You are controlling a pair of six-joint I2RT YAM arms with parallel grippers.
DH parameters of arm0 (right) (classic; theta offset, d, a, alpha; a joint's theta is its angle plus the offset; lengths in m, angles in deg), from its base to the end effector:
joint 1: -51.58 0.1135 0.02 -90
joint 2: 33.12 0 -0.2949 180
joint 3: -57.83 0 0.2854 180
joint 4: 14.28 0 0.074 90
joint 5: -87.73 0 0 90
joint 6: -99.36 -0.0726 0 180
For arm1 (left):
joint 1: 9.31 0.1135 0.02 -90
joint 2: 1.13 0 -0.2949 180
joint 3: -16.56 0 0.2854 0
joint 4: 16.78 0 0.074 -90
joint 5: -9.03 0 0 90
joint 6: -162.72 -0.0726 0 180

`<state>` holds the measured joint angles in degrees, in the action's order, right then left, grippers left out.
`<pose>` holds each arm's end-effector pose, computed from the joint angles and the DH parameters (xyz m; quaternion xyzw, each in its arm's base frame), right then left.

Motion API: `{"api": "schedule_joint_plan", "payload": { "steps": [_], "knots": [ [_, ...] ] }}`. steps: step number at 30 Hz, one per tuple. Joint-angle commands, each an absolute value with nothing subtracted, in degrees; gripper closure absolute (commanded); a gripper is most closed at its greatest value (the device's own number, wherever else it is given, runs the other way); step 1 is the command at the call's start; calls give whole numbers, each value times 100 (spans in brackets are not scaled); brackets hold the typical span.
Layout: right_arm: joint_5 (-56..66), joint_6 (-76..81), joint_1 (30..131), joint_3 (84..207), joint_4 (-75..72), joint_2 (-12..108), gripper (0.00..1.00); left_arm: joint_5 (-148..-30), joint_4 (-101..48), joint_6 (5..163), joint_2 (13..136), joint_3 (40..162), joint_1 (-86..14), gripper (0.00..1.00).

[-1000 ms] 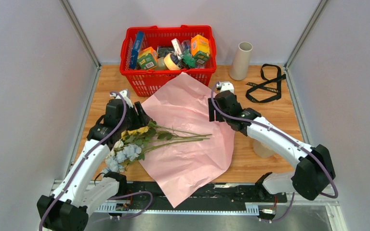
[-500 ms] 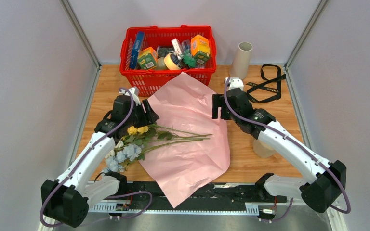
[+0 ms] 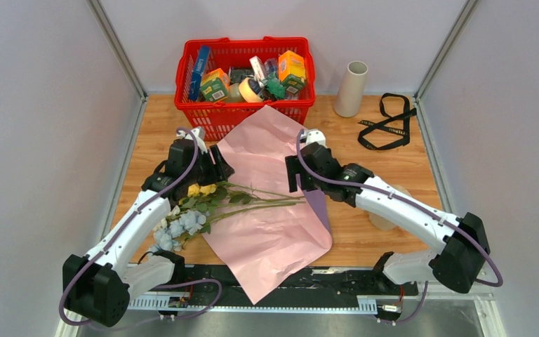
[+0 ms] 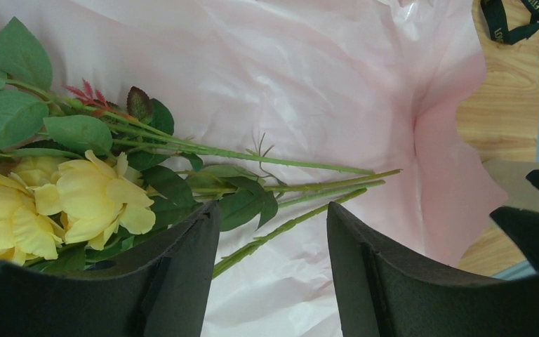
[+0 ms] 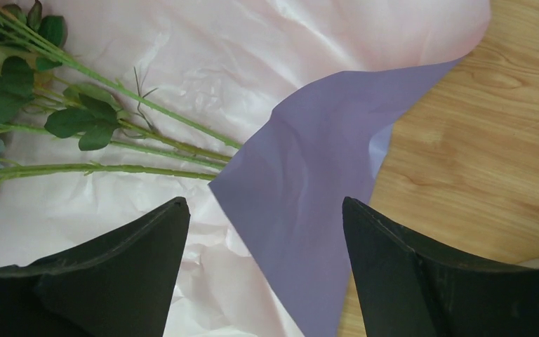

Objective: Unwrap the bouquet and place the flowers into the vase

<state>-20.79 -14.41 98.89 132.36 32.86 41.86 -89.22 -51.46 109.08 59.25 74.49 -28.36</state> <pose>0.2375 0.2235 0.2906 -0.1307 0.9127 0.0854 0.3777 0.2572 -0.0998 0.2696 -0.1027 0.8878 -0.2635 0.3632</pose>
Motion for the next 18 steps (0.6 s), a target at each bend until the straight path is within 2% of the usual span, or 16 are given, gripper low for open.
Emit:
{"api": "schedule_joint_plan", "payload": {
  "steps": [1,6,8,11,13,15,16,18],
  "knots": [
    [-2862,-1964,10457,13562,3563,4509,16,-8844,-4974,10973,5917,7387,-2855,34],
    [-3979,-2167,10879,13957,4267,5204,21,-8817,-5027,10964,5890,7360,-2855,34],
    [-4242,-2193,10880,13993,4329,5380,28,-8791,-5053,10955,5846,7343,-2855,34],
    [-4795,-2246,10888,14115,4548,5521,51,-8703,-5141,10938,5750,7325,-2847,34],
    [-5235,-2264,10862,14203,4689,5521,70,-8616,-5141,10937,5706,7273,-2847,34],
    [-5587,-2351,10775,14204,4847,5478,95,-8449,-5115,11043,5706,7194,-2855,35],
    [-5641,-2439,10731,14178,4918,5408,100,-8413,-5001,11147,5758,7106,-2838,34],
    [-5685,-2728,10669,13968,5067,5188,100,-8465,-4887,11219,5950,7088,-2847,34]
  ]
}}
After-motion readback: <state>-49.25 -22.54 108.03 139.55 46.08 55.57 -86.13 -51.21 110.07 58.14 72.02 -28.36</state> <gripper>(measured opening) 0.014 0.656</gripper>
